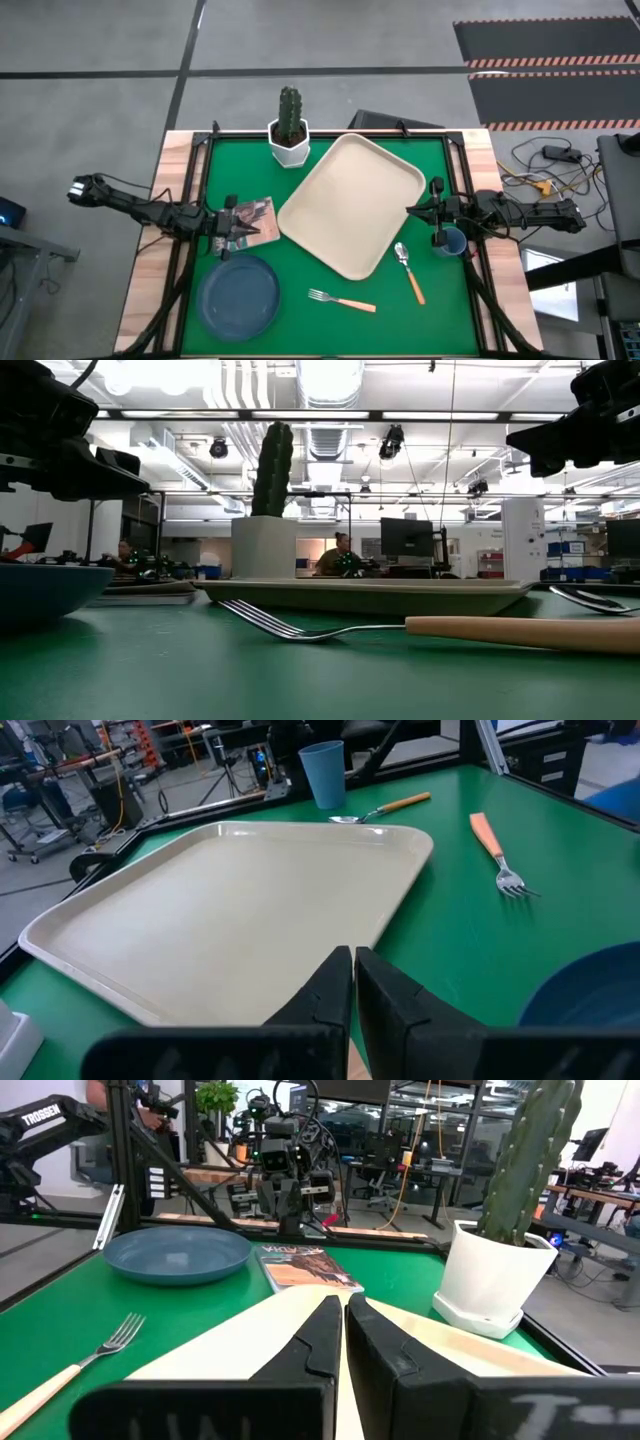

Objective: Pick and place plate/cup/fork/spoon on tray

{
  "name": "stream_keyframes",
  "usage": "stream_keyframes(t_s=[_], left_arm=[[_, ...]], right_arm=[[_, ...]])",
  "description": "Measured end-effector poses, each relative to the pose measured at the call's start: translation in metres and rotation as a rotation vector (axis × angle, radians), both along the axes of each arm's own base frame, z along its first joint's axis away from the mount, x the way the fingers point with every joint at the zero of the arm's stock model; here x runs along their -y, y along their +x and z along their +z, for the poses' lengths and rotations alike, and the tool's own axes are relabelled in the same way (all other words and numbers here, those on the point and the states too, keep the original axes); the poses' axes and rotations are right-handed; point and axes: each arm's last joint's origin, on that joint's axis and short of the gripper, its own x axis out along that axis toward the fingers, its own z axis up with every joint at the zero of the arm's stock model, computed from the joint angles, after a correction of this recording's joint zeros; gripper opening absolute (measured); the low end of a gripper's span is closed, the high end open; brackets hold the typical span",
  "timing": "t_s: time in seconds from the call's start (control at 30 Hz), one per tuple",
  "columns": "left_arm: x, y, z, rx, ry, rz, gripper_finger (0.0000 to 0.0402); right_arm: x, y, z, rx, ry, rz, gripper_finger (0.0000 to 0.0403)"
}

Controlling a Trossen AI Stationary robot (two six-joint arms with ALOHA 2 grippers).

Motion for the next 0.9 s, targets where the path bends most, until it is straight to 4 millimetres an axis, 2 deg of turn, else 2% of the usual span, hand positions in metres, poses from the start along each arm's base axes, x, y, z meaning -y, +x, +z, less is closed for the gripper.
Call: stream_keyframes(t_s=[0.9], left_arm=[[-0.0004,-0.0001,0.0010,0.011,0.001,0.013,0.0000]], right_arm=[[0.0000,0.0000,-0.0001,0.000,0.002,0.000,0.0009]])
